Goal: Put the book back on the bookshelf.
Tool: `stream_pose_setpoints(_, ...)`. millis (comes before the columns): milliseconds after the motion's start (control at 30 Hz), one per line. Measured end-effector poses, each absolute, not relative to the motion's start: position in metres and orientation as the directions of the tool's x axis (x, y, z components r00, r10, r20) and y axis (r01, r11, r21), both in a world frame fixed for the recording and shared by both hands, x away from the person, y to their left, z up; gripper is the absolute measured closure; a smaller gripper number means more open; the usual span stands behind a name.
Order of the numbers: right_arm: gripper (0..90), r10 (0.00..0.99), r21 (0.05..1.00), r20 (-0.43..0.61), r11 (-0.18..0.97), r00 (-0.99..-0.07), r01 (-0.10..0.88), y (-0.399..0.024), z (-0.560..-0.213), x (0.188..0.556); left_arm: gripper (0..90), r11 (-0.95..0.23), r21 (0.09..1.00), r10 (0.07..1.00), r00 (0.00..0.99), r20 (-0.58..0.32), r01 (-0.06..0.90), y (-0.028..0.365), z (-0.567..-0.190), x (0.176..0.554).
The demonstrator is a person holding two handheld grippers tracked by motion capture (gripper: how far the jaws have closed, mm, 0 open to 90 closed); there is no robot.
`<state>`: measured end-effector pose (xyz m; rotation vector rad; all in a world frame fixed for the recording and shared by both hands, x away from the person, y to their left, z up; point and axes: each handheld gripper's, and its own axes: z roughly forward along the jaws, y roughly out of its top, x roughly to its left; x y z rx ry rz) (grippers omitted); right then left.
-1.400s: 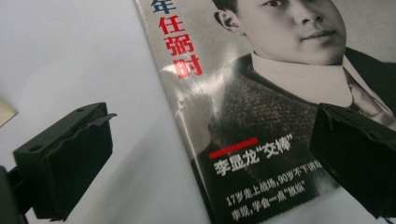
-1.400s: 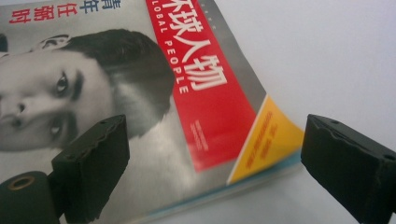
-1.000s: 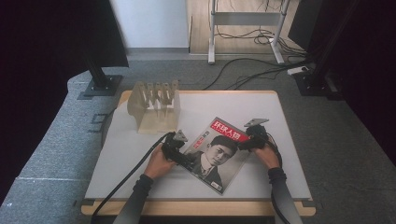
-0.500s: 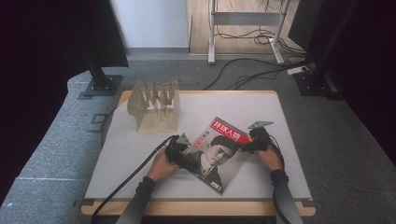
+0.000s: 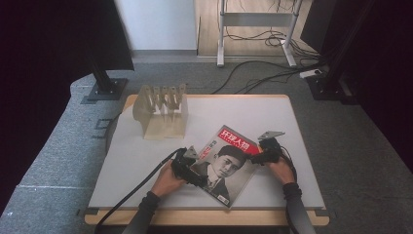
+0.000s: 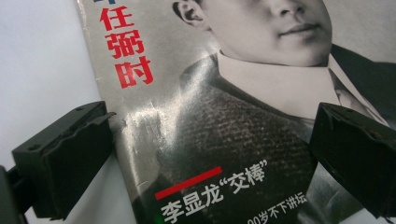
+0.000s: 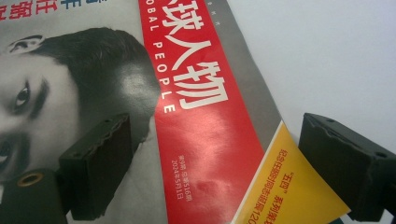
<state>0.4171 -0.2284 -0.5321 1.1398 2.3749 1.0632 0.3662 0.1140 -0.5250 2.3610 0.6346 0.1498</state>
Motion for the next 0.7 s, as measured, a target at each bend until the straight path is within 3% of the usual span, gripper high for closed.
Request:
stream_pose_setpoints(267, 9.4, 0.754, 0.735, 0.043, 0.421, -0.655, 0.532, -0.223, -0.533, 0.409, 0.0, -0.640, 0.654, 0.483, 0.873, -0.066, 0.404, 0.121, -0.526, 0.347)
stream_pose_setpoints(400, 8.3, 0.786, 0.719, -0.036, 0.450, -0.618, 0.530, -0.229, -0.525, 0.403, 0.0, -0.641, 0.654, 0.481, 0.874, -0.065, 0.402, 0.123, -0.526, 0.343)
stream_pose_setpoints(700, 9.5, 0.803, 0.713, -0.021, 0.429, -0.595, 0.554, -0.248, -0.522, 0.370, 0.0, -0.644, 0.651, 0.482, 0.874, -0.063, 0.402, 0.122, -0.526, 0.333)
